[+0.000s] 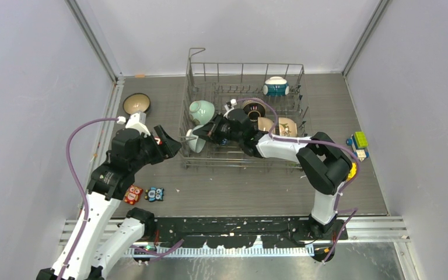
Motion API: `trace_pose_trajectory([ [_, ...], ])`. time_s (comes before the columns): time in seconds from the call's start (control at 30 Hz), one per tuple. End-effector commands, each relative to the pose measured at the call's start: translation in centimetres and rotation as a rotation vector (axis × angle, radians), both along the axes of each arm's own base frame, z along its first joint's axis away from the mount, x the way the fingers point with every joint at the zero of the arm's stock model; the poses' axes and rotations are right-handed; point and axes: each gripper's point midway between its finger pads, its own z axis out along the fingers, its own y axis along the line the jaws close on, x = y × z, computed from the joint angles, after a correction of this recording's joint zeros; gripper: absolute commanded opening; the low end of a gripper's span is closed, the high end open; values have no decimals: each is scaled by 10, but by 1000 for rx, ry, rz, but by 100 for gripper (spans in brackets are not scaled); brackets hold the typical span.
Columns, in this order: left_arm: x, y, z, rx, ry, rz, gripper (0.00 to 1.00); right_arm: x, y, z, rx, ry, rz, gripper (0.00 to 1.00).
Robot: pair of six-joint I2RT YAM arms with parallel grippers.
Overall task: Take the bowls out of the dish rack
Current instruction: Pick up the bowl from the dish rack.
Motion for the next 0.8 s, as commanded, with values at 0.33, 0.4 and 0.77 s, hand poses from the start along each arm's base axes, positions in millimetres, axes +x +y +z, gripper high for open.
trace_pose_trajectory([
  [0.33,1,1,31,-9,-82,0,71,2,-46,93,130,-173,-28,1],
  [0.4,1,1,33,-10,-84,0,71,5,-54,93,120,-174,-42,1],
  [0.77,-4,6,48,-13,-110,16,71,16,-100,151,145,-316,-96,1],
])
